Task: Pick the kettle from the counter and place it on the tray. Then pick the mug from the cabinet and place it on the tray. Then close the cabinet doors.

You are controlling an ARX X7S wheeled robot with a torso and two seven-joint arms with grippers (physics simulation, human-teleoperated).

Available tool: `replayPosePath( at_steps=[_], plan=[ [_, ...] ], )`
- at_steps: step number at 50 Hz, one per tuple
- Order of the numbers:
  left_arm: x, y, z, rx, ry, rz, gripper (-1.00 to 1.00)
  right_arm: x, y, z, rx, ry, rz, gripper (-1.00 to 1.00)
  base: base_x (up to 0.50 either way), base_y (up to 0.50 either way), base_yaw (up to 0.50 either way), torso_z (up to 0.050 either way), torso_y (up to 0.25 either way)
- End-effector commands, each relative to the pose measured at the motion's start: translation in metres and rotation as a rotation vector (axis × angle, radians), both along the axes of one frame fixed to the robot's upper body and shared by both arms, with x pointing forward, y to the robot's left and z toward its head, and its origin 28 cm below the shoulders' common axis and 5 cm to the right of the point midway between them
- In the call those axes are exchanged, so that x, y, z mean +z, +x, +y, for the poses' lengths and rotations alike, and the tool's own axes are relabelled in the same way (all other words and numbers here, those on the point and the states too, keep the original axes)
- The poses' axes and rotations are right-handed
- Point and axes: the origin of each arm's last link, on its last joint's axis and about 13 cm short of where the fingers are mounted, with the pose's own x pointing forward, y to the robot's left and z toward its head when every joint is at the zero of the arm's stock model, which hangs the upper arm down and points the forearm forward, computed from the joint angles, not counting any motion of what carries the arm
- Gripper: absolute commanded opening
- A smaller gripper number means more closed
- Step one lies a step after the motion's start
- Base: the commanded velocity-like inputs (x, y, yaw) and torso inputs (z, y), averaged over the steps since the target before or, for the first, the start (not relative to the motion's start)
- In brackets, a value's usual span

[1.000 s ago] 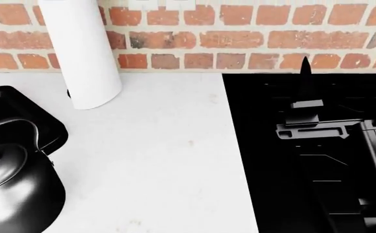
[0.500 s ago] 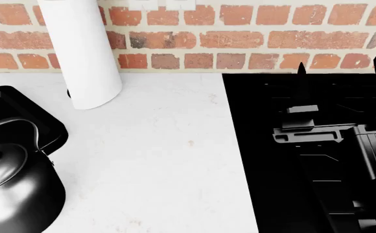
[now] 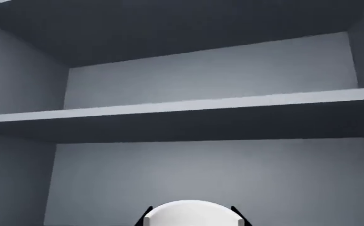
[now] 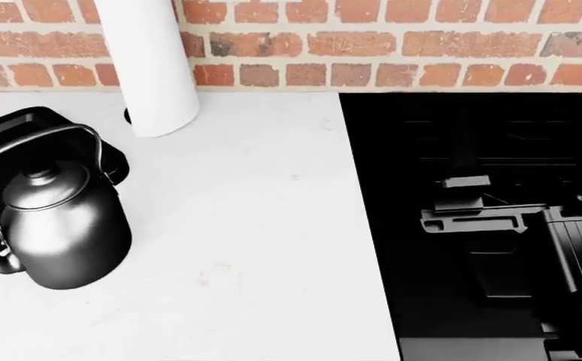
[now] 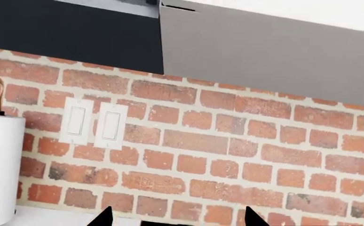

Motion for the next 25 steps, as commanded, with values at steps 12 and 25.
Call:
replayPosePath(
  at_steps=[12, 25],
  plan=[
    [-0.126, -0.025, -0.016, -0.384, 0.122, 0.016, -1.0, -0.008, -0.001, -0.002, 0.001, 0.028, 0.002, 1.0, 0.0, 0.0, 0.0, 0.0, 0.0],
    [-0.224, 0.001, -0.048, -0.501, 0.087, 0.257, -1.0, -0.013, 0.005, -0.004, -0.01, 0.043, 0.027, 1.0, 0.0, 0.0, 0.0, 0.0, 0.0]
  ],
)
